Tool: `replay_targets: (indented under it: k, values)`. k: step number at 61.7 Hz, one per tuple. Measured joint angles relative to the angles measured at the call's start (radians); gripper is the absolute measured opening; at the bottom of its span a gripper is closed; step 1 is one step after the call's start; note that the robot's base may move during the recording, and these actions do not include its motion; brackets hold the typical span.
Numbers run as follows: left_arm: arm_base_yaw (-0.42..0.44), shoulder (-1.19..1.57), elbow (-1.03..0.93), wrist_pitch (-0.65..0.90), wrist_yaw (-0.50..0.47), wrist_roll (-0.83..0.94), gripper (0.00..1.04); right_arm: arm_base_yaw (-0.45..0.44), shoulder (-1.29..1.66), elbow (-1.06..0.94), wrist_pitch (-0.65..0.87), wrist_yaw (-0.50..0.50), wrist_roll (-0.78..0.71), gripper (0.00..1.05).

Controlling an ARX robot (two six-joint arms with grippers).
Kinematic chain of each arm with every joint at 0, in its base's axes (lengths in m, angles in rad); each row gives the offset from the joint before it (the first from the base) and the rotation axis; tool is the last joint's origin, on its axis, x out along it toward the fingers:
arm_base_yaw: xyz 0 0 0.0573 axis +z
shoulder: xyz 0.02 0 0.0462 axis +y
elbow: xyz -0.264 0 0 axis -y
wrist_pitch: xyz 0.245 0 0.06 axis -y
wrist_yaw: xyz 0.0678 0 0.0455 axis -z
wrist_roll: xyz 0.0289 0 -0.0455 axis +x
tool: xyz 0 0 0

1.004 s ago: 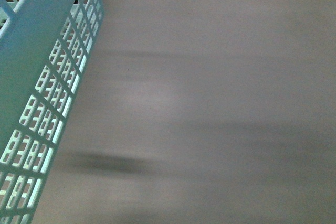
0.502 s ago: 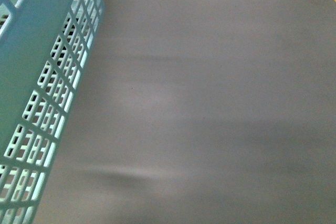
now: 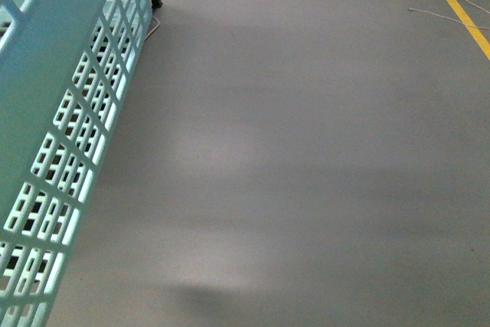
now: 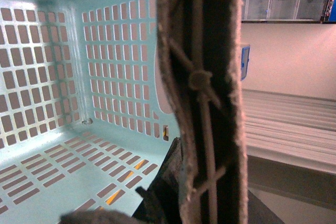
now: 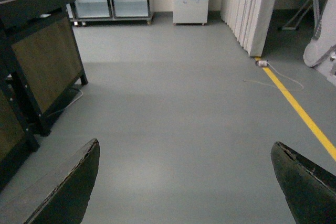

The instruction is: Pick lemon and mango into basket

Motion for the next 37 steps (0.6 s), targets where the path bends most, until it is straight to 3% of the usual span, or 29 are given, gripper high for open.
replay_targets:
  k: [37]
  values:
    - [0.000,0.000,0.000,0.000,0.000,0.000,0.06,0.000,0.000,0.000,0.000,0.001,0.000,0.96]
